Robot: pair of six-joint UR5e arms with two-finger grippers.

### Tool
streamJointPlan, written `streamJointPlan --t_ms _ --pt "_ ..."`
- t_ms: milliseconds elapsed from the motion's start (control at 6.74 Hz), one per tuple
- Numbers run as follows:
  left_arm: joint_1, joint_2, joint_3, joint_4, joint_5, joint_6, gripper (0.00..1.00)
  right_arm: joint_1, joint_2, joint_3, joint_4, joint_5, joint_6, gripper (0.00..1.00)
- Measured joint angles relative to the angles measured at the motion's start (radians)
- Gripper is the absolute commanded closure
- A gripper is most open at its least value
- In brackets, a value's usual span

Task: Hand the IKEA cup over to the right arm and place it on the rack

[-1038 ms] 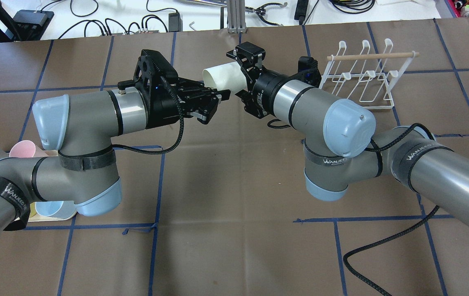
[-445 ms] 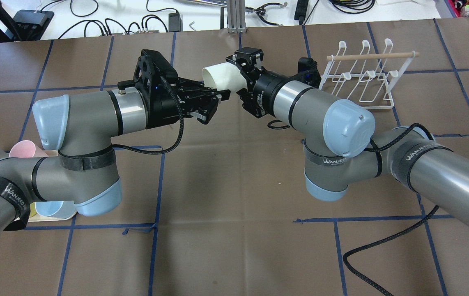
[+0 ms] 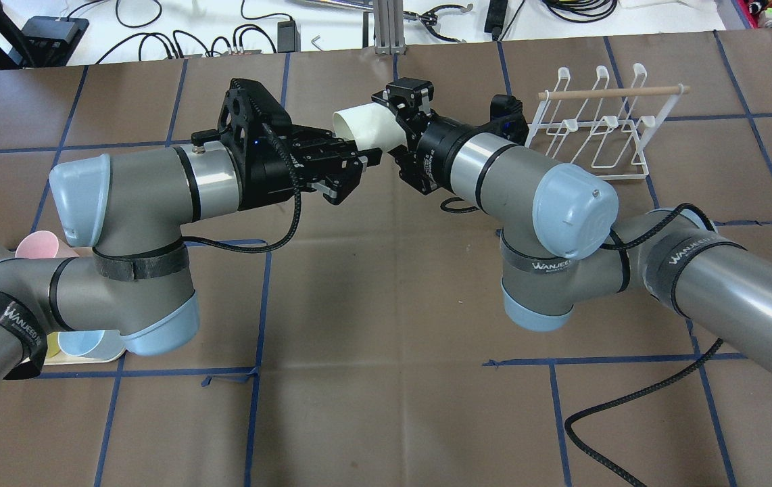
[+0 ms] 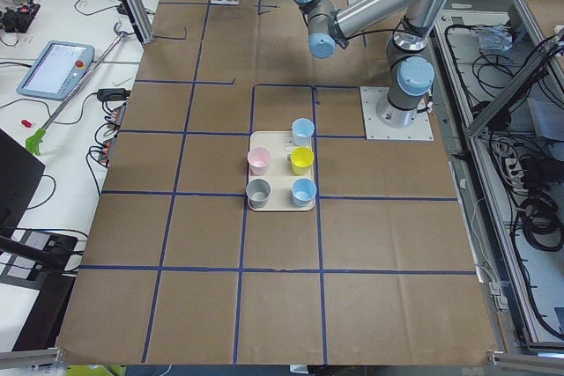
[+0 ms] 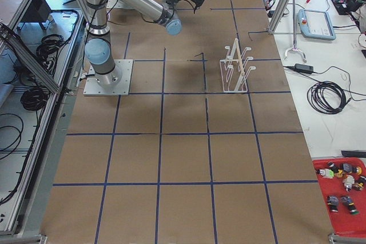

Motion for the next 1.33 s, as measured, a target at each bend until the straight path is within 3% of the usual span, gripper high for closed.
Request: streamJointPlan --t_ms 593,1038,1186,1335 --pt "0.024 0.006 0.001 -0.009 0.007 -0.019 0.01 -0.005 0.004 -0.008 -0.001 -0.003 -0.020 0.70" --pt "0.172 0.029 -0.007 -0.048 0.012 -0.019 0.01 -0.085 0.029 -0.052 -0.002 -0.004 -0.221 0.73" --pt "0.206 0.044 -0.008 -0.081 0.051 -0.016 0.01 -0.120 0.036 -0.072 -0.001 -0.005 -0.311 0.81" --pt "0.223 0.053 0.004 -0.131 0.140 -0.015 0.01 -0.143 0.049 -0.097 0.001 -0.007 -0.415 0.82"
